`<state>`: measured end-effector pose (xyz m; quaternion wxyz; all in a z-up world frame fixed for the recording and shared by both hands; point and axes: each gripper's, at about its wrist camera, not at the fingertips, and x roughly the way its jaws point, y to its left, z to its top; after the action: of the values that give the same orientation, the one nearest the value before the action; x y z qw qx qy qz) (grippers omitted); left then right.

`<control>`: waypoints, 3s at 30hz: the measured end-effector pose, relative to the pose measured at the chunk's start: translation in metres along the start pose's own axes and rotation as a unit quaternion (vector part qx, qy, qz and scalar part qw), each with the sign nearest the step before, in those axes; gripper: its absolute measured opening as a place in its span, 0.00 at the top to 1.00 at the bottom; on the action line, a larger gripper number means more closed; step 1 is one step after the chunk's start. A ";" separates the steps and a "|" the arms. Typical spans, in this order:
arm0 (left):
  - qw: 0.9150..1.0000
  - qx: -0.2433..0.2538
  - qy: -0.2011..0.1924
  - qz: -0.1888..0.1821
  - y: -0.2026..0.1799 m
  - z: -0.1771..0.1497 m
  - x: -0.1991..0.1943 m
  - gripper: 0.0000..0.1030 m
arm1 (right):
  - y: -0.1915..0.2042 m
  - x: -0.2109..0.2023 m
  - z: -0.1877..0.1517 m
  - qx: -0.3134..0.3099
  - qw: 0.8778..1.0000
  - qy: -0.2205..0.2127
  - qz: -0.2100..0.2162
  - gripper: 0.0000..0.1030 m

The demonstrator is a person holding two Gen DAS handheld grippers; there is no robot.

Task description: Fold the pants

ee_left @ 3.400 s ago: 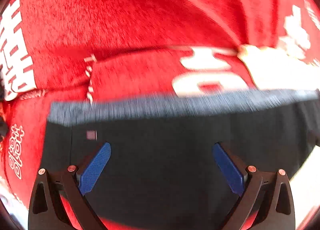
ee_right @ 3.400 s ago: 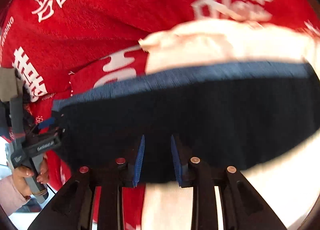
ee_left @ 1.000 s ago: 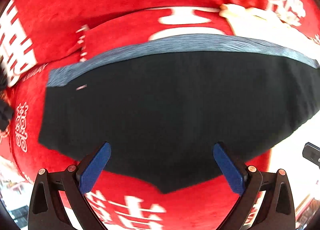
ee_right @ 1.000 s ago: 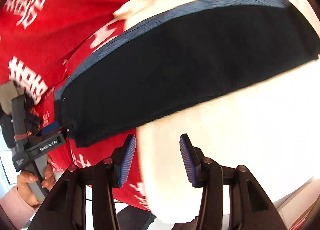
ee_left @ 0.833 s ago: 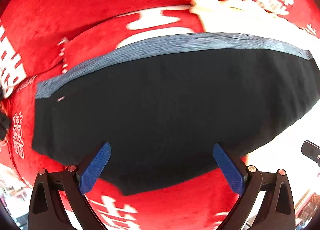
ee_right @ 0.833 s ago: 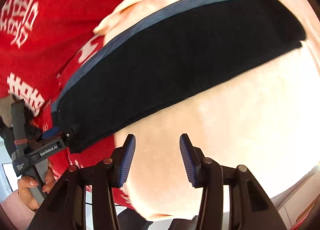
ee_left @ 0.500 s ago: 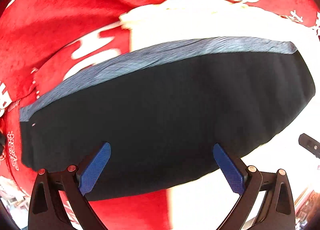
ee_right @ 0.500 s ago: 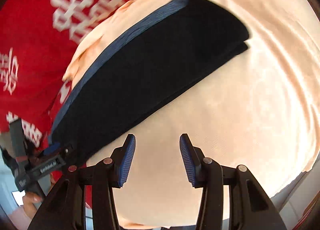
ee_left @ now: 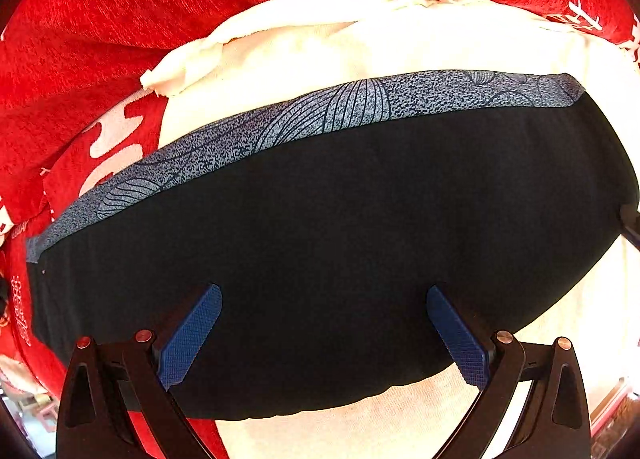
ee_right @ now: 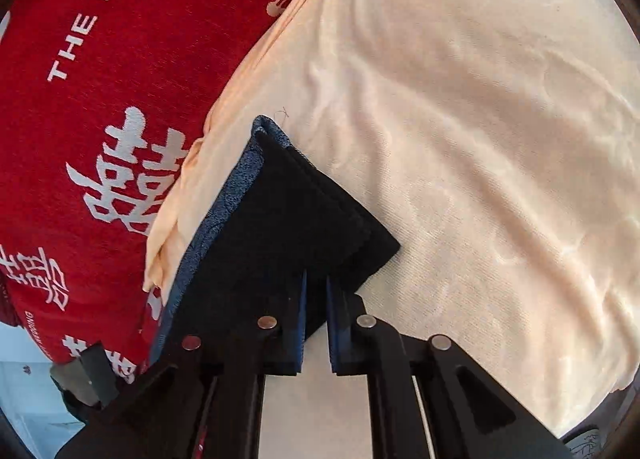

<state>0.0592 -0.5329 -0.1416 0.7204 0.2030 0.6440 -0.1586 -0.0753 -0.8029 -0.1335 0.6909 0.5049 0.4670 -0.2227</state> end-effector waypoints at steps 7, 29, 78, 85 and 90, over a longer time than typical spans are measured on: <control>1.000 0.011 -0.007 0.012 -0.008 -0.003 -0.001 0.00 | -0.020 -0.011 -0.001 0.044 0.998 -0.003 -0.039 0.73; 1.000 -0.008 -0.003 -0.002 -0.019 -0.004 0.000 0.00 | 0.067 0.026 0.066 -0.117 0.990 -0.043 -0.070 0.74; 0.996 0.061 -0.061 0.001 -0.010 -0.005 0.000 0.19 | 0.028 0.002 -0.011 0.035 0.969 -0.001 0.243 0.84; 0.996 0.051 -0.061 -0.038 0.007 -0.003 -0.006 0.19 | 0.089 -0.025 -0.028 -0.082 0.976 -0.019 0.200 0.84; 0.994 -0.004 -0.085 -0.062 0.066 -0.018 -0.026 0.19 | 0.151 -0.044 -0.059 -0.187 0.969 -0.031 0.158 0.84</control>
<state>0.0734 -0.4674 -0.1114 0.7621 0.1456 0.5925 -0.2167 -0.0032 -0.6981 -0.0243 0.8137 0.4272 0.3926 -0.0350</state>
